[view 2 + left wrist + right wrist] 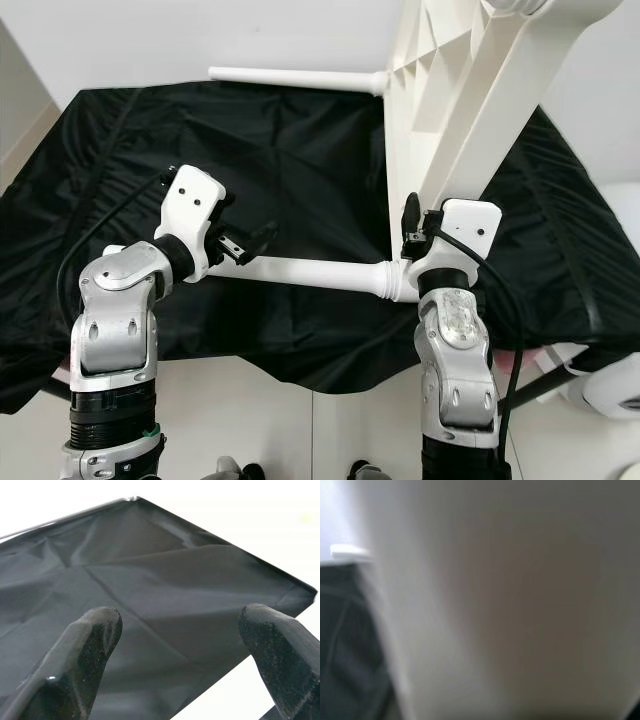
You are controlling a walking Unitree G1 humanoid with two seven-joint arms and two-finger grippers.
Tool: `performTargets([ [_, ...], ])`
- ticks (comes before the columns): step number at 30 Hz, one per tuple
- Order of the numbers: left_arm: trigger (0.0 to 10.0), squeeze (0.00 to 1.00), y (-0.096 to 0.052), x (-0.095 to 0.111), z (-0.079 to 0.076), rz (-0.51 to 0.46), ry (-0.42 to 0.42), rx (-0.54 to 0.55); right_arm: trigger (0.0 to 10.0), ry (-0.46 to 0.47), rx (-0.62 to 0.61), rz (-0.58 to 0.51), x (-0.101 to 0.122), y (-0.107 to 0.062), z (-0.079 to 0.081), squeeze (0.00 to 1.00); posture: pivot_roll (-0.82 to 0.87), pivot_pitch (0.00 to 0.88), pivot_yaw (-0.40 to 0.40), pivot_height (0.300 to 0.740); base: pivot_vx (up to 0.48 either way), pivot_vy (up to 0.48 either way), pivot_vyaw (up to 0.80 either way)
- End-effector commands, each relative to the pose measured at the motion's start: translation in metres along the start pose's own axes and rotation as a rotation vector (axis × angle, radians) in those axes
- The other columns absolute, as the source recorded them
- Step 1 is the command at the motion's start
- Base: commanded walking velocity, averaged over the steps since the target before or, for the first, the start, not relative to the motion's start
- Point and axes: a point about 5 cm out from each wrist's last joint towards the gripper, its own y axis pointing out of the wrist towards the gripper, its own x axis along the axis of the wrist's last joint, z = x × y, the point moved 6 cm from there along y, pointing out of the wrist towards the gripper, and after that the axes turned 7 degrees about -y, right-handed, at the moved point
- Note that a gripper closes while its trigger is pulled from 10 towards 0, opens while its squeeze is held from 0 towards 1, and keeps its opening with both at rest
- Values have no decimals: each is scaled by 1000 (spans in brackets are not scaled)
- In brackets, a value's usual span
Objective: Building children table
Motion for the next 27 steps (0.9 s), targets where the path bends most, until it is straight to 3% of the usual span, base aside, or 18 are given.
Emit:
performTargets([
  [1, 10000, 0, -5, 5, 35, -43, 5, 294, 10000, 13, 37, 9, -3, 2, 8, 1000, -167, 134, 75, 740, 0, 0, 0],
  [2, 10000, 0, -6, 7, 41, -49, 27, 306, 10000, -16, 91, 12, -5, 7, 13, 765, -149, 135, 48, 740, 0, 0, 0],
  [3, 10000, 0, -6, 8, 44, -52, 31, 316, 10000, -31, 120, 8, -4, 10, 16, 0, -147, 135, 45, 740, 0, 0, 0],
  [11, 10000, 0, -10, 10, 51, -65, 48, 328, 10000, -52, 207, -59, 12, 18, 26, 0, -127, 132, 15, 740, 0, 0, 0],
  [17, 10000, 0, -11, 3, 48, -54, 28, 329, 10000, -38, 181, -99, 15, 17, 18, 0, -111, 121, 8, 740, 0, 0, 0],
  [22, 10000, 0, -12, -1, 44, -65, -14, 295, 10000, 62, 213, -155, 21, 6, 18, 0, -108, 116, 14, 740, 0, 0, 0],
  [25, 10000, 0, -12, -5, 39, -67, -3, 256, 10000, 63, 220, -159, 18, 1, 15, 0, -107, 115, 19, 740, 0, 0, 0],
  [27, 10000, 0, -14, -11, 33, -60, 14, 216, 10000, 50, 198, -134, 8, -10, 6, 0, -114, 121, 34, 740, 0, 0, 0],
])
